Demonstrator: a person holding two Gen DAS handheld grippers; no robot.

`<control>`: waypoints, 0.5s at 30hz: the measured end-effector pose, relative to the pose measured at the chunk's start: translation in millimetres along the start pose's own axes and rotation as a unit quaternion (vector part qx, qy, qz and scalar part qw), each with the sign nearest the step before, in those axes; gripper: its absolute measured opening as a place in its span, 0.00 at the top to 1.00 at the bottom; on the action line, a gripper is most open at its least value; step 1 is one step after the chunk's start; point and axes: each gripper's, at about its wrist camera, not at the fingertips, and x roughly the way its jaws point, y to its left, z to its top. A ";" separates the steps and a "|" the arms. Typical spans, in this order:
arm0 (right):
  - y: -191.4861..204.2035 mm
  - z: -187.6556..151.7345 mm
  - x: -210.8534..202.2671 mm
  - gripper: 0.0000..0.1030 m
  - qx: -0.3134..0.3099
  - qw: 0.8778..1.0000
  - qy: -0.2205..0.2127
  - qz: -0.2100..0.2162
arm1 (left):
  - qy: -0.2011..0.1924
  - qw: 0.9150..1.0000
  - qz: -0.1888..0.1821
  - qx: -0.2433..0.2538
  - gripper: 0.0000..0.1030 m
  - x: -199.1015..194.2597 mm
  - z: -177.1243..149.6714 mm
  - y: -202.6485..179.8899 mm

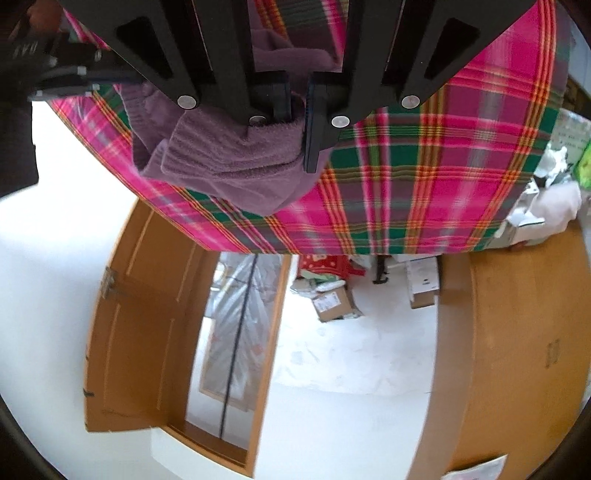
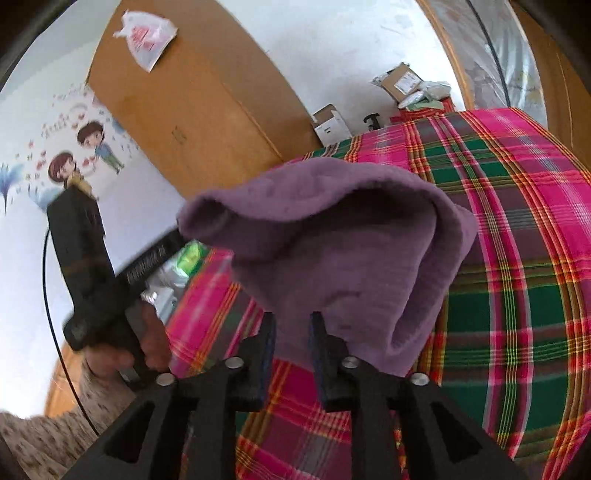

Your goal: Fold clothes

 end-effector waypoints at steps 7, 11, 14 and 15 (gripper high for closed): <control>-0.7 -12.6 -20.4 0.76 0.000 0.997 -0.046 -0.069 | -0.011 0.999 0.014 -0.027 0.95 -12.5 -1.7 22.9; -17.5 -16.9 -34.8 0.68 0.049 0.989 -0.083 -0.114 | -0.015 0.999 0.021 -0.043 0.95 -18.1 -4.8 33.8; -26.5 -13.9 -33.7 0.59 0.066 0.986 -0.085 -0.124 | -0.027 0.998 0.027 -0.051 0.95 -26.2 -4.5 39.7; -29.5 -12.8 -31.2 0.57 0.074 0.987 -0.081 -0.117 | -0.029 0.998 0.029 -0.053 0.95 -28.3 -4.3 41.5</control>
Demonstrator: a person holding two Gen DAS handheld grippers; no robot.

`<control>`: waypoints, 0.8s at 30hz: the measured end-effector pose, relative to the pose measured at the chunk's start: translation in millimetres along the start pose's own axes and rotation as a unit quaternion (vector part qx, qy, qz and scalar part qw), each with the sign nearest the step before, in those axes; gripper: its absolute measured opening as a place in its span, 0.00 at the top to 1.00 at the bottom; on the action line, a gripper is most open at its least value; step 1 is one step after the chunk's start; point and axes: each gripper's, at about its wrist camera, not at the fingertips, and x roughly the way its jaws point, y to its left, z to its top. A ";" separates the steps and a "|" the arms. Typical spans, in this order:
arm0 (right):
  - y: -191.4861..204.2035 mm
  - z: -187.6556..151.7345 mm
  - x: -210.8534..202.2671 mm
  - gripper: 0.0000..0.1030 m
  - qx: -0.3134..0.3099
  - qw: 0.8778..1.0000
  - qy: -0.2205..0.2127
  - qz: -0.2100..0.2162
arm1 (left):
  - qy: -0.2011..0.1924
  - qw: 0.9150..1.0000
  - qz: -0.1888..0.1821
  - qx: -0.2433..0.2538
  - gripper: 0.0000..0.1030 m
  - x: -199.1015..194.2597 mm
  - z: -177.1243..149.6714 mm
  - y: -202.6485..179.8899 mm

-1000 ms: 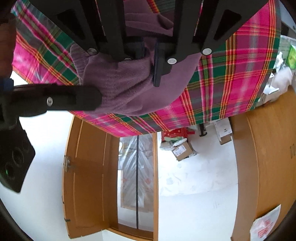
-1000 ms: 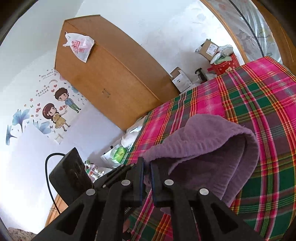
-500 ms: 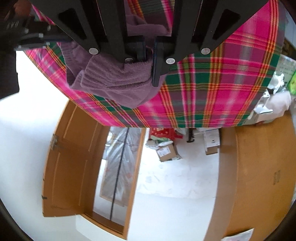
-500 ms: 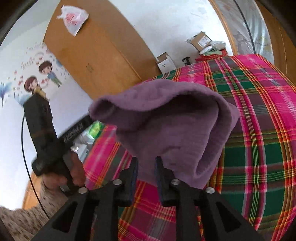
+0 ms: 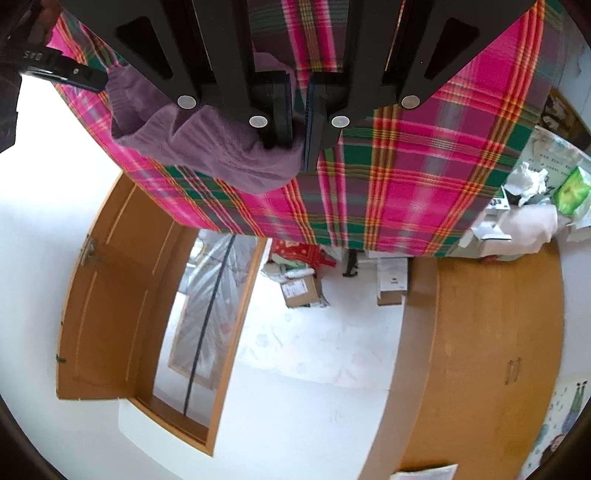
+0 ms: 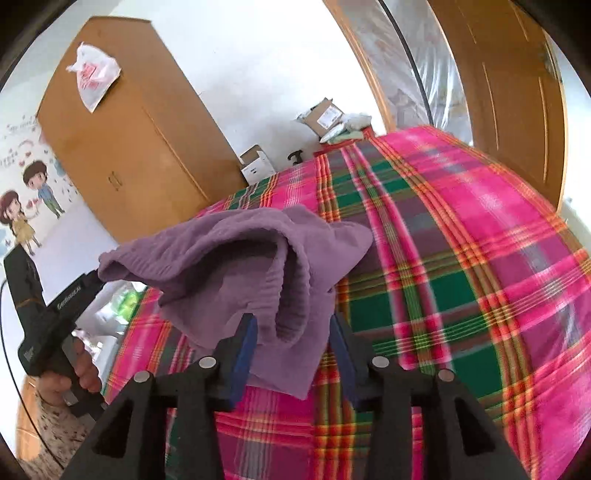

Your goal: Fold clothes

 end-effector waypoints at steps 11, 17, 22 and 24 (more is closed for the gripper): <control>14.4 12.1 20.6 0.85 -0.008 1.000 0.014 0.022 | 0.021 1.000 0.008 -0.016 0.95 7.1 -9.7 16.1; 48.8 23.9 -7.2 0.90 -0.091 0.994 -0.037 0.043 | 0.013 1.000 0.005 -0.019 0.95 2.9 -6.5 16.2; 78.7 31.5 -37.7 0.90 -0.129 0.986 -0.068 0.087 | 0.000 1.000 0.001 -0.026 0.95 -9.3 -0.9 16.1; 85.9 32.3 -50.5 0.91 -0.137 0.982 -0.078 0.101 | -0.006 1.000 0.000 -0.024 0.95 -16.7 1.4 15.2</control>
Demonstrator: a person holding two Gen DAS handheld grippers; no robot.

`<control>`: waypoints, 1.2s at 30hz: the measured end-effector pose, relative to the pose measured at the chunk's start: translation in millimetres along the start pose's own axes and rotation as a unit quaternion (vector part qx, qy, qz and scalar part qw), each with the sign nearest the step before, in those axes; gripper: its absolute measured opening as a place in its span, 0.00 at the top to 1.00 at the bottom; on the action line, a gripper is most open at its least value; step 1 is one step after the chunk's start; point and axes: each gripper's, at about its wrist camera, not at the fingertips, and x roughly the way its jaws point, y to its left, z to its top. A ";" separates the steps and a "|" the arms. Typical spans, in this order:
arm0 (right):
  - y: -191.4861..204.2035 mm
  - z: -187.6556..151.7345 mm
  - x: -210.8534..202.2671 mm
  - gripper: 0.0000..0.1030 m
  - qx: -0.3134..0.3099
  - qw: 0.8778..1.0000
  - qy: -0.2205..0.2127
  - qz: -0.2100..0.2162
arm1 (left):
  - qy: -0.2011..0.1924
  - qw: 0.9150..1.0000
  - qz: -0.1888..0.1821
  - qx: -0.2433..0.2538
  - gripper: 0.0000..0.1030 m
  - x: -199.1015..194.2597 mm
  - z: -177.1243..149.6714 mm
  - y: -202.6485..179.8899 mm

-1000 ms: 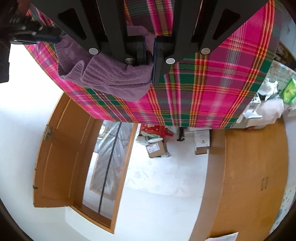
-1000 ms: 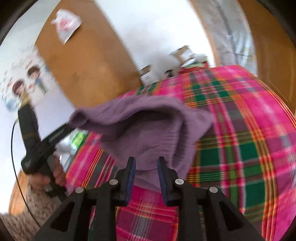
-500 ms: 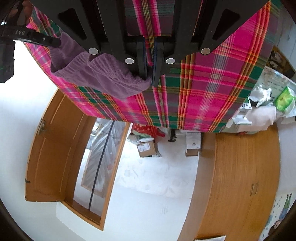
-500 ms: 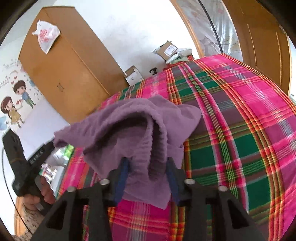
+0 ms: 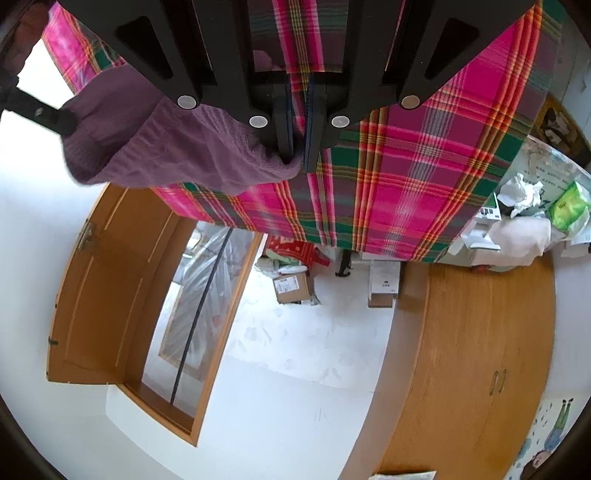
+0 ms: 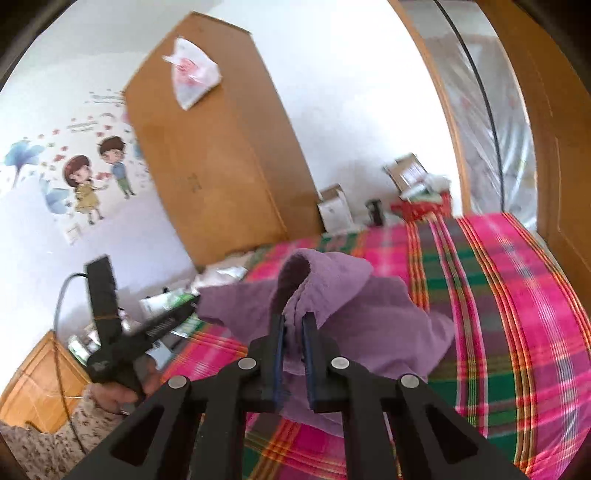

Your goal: Fold clothes

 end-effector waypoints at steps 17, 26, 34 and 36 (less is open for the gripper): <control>76.2 29.8 -96.1 0.91 -0.066 0.990 -0.079 0.101 | -0.091 0.996 -0.003 -0.013 0.95 -111.9 11.2 -6.6; 84.9 26.1 -67.3 0.91 -0.060 0.988 -0.033 0.141 | -0.092 0.996 0.007 -0.021 0.95 -132.4 0.4 4.2; 63.4 21.2 -11.3 0.91 -0.016 0.991 0.015 0.131 | -0.038 0.998 -0.044 -0.019 0.89 -115.4 -22.4 -0.7; 60.9 22.1 -0.9 0.91 -0.008 0.991 0.022 0.134 | -0.030 0.998 -0.058 -0.013 0.82 -114.8 -27.4 -5.7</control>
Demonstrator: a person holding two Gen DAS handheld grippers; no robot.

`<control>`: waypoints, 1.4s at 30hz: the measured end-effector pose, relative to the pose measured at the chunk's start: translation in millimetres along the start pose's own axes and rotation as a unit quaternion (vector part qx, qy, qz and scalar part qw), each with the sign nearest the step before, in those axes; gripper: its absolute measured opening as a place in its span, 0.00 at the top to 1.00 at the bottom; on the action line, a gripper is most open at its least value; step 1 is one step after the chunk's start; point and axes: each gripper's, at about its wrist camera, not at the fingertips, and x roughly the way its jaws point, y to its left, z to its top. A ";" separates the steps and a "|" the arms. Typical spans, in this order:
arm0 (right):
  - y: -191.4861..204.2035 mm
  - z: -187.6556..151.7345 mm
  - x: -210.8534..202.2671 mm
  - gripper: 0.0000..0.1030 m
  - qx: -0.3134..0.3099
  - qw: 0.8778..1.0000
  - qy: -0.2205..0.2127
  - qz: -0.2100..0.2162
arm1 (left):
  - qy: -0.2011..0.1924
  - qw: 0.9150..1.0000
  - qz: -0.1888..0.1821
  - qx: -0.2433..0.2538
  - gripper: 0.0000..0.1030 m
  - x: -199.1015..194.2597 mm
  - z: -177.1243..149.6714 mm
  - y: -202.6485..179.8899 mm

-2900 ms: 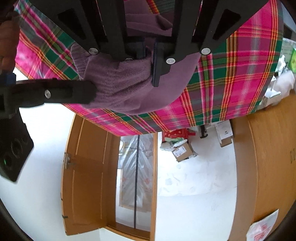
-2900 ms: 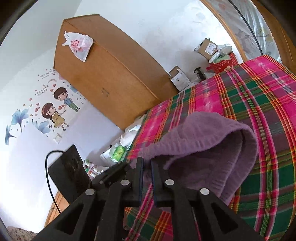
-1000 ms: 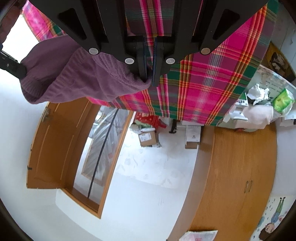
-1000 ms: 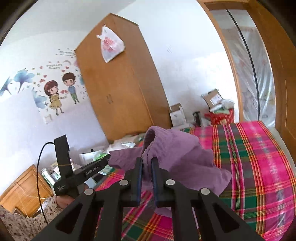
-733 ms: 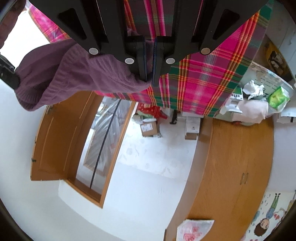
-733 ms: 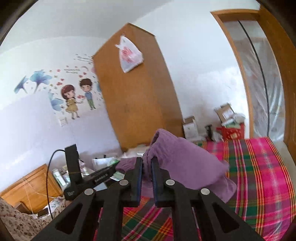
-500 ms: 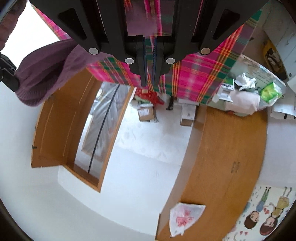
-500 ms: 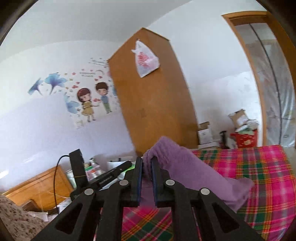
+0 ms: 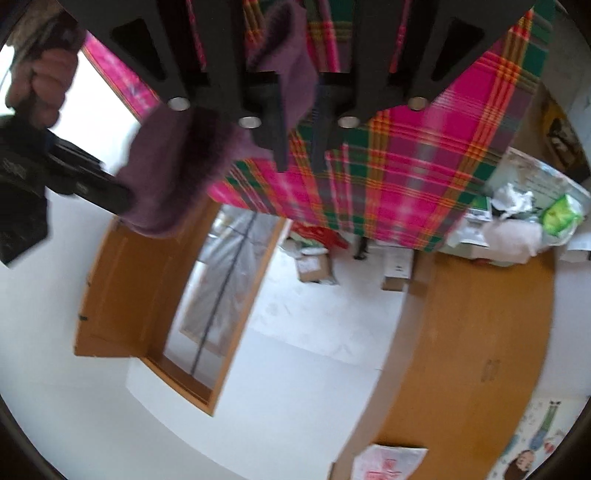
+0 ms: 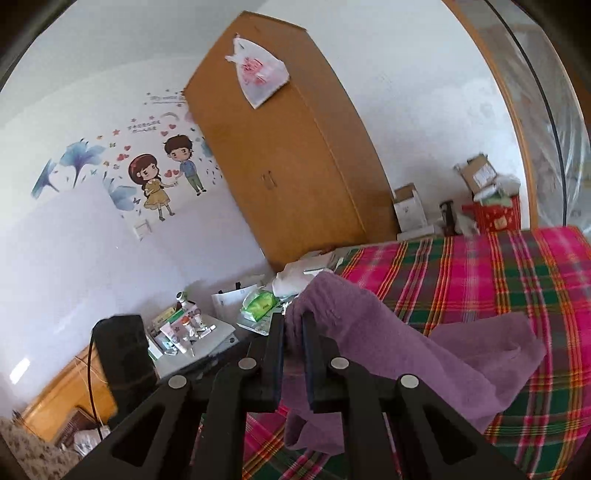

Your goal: Fold clothes

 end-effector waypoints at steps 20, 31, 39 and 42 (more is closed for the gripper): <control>-36.5 -20.2 40.9 0.90 0.059 0.996 0.060 0.027 | 0.094 0.988 -0.125 -0.010 0.50 25.5 -51.2 -38.0; -54.2 -39.6 47.0 0.87 0.089 0.990 0.093 0.062 | 0.122 0.987 -0.092 -0.055 0.65 54.3 -59.9 -35.1; -81.9 -41.1 13.3 0.76 0.113 0.991 0.052 0.040 | 0.128 0.988 -0.063 -0.063 0.87 63.2 -58.0 -26.9; -100.0 -46.7 -1.9 0.76 0.123 0.992 0.042 0.002 | 0.125 0.988 -0.057 -0.073 0.87 65.3 -54.9 -18.9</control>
